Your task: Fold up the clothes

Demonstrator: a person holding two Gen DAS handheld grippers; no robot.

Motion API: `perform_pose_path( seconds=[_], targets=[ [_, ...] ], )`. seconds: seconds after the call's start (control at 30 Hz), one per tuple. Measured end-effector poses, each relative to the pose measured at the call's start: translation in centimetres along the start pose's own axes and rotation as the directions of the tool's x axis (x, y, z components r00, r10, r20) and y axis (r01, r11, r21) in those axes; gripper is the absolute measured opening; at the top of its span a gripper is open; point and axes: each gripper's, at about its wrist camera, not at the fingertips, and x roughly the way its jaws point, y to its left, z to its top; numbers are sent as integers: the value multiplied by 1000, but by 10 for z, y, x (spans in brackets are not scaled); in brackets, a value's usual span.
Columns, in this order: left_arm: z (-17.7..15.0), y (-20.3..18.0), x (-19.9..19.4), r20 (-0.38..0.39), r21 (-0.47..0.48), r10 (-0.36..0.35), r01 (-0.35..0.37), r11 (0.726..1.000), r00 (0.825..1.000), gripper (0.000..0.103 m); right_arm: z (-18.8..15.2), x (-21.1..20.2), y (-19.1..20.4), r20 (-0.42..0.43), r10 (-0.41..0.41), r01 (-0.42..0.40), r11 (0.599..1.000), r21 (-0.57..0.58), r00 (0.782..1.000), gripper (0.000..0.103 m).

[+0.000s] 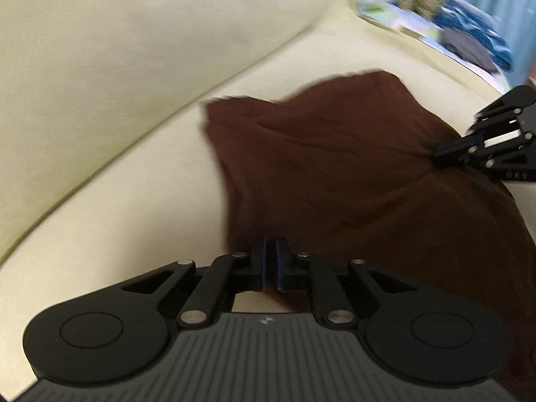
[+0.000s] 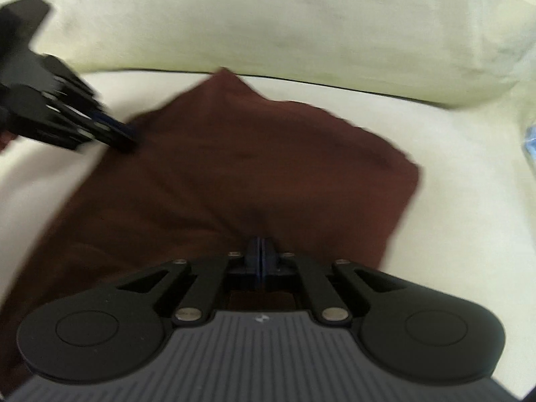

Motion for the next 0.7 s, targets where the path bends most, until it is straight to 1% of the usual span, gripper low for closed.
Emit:
perform_pose_path(
  seconds=[0.03,0.1,0.2,0.27,0.3,0.37,0.4,0.47,0.53,0.63,0.7],
  targets=[
    [3,1,-6,13,-11,18,-18,1000,1000,10,5,-2,-4,14,-7,7,1000,-8,1000,5],
    [10,-2,-11,28,-26,22,-21,999,999,10,22,-6,-12,68,-7,10,999,-44,998,5],
    [10,-10,-1,13,-17,56,-56,998,998,13,54,-3,-13,142,81,-65,991,-114,986,7],
    [5,-9,8,-7,-42,72,-72,997,997,13,75,9,-11,163,160,-133,977,-167,973,7],
    [2,-8,9,-10,-62,70,-70,996,998,13,84,17,-10,166,193,-161,969,-186,967,7],
    [-8,-2,14,-12,-123,60,-61,991,998,13,99,34,-8,170,232,-192,955,-224,958,7],
    [-10,-1,14,-10,-129,62,-62,990,998,13,106,42,-7,176,247,-202,949,-242,953,7],
    [-5,-4,19,-9,-129,68,-69,989,998,14,117,58,-7,186,280,-226,937,-265,942,7],
    [-4,-3,21,-8,-126,77,-77,989,997,17,124,70,-8,183,299,-247,933,-262,936,7],
    [-3,-2,21,-6,-108,99,-99,989,995,17,128,89,-9,146,322,-276,923,-269,935,8],
    [0,-5,23,-8,-107,99,-99,989,995,18,126,94,-11,138,334,-288,917,-275,932,11]
  ],
)
